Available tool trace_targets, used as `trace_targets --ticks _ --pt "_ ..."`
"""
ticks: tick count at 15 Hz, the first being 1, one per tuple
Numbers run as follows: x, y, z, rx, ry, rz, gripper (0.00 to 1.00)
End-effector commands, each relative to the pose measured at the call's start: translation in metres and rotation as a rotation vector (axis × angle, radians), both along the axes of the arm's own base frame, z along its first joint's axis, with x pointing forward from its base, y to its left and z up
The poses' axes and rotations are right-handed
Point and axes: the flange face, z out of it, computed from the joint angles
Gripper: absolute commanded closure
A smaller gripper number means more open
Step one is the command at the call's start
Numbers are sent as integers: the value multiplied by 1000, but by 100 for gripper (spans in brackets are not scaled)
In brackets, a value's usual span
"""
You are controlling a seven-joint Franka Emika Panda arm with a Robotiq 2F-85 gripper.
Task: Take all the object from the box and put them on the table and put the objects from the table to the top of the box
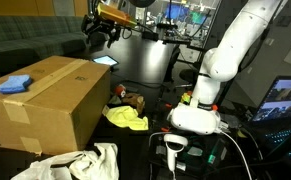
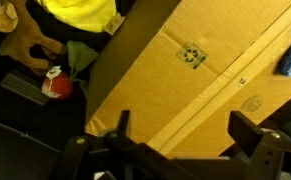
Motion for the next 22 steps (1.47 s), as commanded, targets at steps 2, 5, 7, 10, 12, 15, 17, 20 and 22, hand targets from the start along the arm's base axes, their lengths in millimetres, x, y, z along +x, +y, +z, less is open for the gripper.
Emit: trace_targets --ticks 2,5,7,10,12,15,17,20,22 --pt "43 54 27 -62 21 174 0" --pt "63 90 30 -84 30 250 0" --pt "72 117 29 -97 32 284 0" --pt "83 149 24 -106 46 330 0" --pt "89 166 19 -108 53 363 0" --pt "105 182 15 -104 53 400 0" --pt "117 189 15 -93 56 417 0" --pt "134 201 13 -88 61 440 0" --pt "144 210 10 -77 61 464 0"
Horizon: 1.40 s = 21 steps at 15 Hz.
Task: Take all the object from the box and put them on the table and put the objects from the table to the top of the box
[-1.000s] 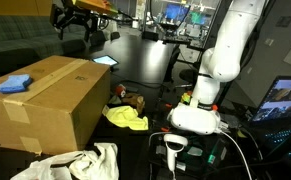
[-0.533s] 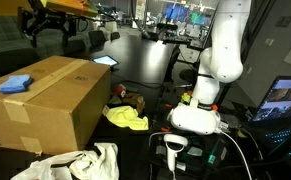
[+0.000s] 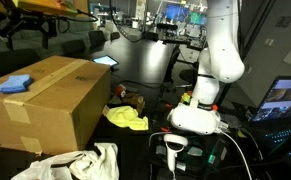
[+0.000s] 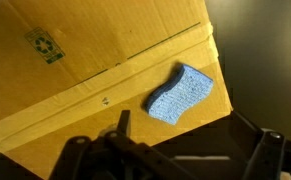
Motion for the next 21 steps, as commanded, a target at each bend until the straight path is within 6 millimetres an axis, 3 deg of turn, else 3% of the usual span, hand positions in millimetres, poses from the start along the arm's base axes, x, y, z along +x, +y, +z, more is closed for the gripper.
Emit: trace_targets --ticks 1,5,11,21 --pt "23 21 5 12 6 49 0" --pt "25 36 -8 20 30 78 0" --pt "11 38 -33 49 108 148 0" --pt "28 56 -86 12 85 312 0"
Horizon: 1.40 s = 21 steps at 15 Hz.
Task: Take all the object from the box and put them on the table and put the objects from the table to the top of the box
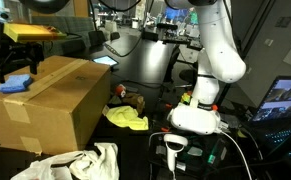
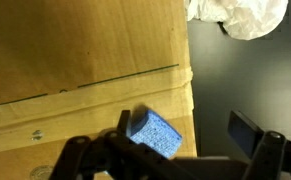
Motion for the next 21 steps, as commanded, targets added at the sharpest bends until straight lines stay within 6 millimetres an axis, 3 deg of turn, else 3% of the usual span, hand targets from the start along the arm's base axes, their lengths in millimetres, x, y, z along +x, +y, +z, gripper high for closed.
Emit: trace_targets --ticks 1,21 --pt "12 10 -12 16 -37 51 0" --pt "44 -3 -40 73 -100 -45 0"
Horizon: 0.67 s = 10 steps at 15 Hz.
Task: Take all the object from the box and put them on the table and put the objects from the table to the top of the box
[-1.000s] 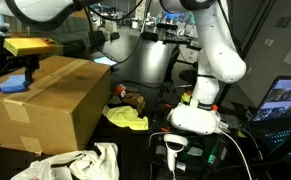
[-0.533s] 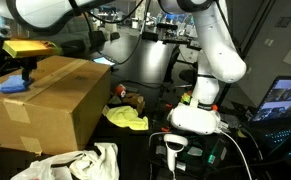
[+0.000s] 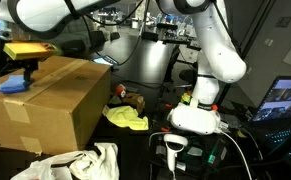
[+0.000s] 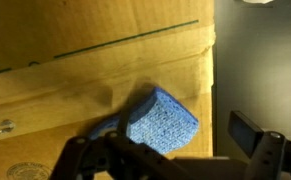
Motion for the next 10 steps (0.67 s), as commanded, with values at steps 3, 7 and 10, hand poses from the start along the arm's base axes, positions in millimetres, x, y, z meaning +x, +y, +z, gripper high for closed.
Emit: trace_targets --ticks 3,7,10 --pt "14 5 -3 37 7 -29 0" --pt "19 5 -7 46 23 -42 0" --pt "22 4 -9 51 34 -52 6"
